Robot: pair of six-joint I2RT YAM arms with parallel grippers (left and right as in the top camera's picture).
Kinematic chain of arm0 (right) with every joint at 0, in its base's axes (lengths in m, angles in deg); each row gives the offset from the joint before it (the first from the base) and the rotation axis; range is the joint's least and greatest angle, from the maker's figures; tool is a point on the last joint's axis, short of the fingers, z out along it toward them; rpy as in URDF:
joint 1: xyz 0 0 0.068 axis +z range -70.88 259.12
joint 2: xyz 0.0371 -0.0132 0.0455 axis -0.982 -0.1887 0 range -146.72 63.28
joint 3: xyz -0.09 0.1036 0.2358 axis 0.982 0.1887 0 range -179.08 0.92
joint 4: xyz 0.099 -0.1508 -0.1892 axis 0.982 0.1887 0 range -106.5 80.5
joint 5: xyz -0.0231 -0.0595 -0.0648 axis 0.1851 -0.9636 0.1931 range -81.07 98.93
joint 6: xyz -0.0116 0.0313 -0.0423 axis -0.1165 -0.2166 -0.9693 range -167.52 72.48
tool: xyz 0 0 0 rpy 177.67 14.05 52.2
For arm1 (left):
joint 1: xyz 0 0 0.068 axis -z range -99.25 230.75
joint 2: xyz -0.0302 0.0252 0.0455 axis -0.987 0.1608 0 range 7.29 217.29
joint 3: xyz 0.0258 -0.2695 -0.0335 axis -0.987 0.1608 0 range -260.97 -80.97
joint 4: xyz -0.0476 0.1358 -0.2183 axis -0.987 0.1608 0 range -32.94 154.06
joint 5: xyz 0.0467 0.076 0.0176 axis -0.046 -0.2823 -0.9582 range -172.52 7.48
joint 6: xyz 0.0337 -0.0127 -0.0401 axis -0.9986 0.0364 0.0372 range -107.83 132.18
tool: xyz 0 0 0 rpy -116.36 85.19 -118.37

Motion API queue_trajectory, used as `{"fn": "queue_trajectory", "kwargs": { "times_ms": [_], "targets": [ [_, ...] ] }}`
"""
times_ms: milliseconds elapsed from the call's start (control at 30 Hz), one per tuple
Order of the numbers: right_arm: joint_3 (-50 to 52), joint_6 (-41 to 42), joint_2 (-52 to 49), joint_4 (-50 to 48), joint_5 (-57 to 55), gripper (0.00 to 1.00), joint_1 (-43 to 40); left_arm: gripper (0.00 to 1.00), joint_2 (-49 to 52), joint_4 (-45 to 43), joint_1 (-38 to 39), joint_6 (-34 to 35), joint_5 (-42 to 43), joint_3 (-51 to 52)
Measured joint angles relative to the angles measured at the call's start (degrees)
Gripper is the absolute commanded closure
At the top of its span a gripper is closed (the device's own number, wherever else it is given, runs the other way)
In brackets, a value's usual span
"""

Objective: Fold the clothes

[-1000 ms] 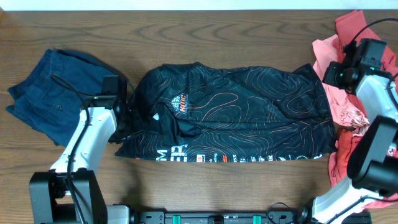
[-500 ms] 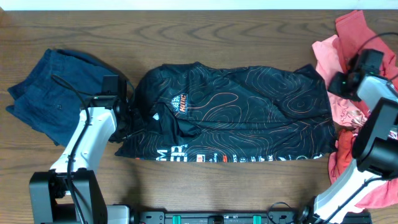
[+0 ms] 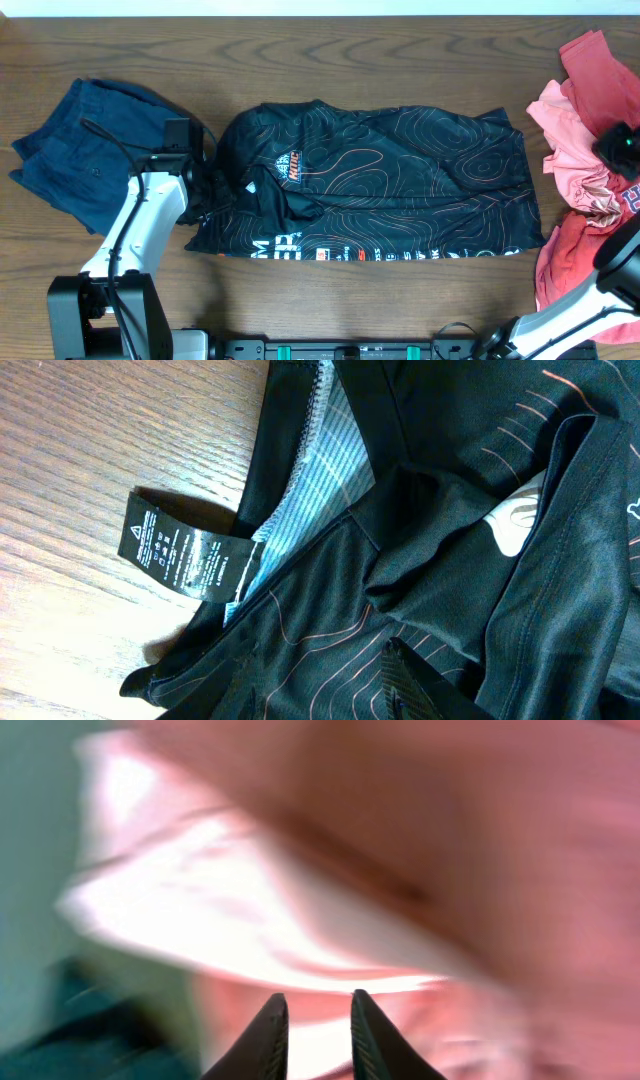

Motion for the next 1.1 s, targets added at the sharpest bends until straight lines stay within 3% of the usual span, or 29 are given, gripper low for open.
{"fn": "queue_trajectory", "kwargs": {
  "times_ms": [133,233,367,700,1100],
  "targets": [
    [-0.70,-4.07,3.02,0.13,4.90,0.71,7.28,0.60,0.00,-0.02,0.00,0.00,0.22,0.00],
    [-1.29,-6.86,3.30,0.09,5.18,0.53,14.34,0.53,0.00,-0.22,0.00,-0.15,0.61,0.00],
    [-1.29,-8.94,2.23,-1.77,1.92,0.46,22.05,0.52,0.00,-0.87,0.00,0.00,1.07,0.00],
    [-1.29,-1.22,-3.58,-7.98,-12.70,0.43,25.40,0.52,0.00,-0.98,0.00,0.00,1.51,0.00],
    [-1.29,2.89,-8.90,-10.62,-14.10,0.40,26.29,0.52,0.00,-0.98,0.00,0.00,1.51,0.00]
  ]
}}
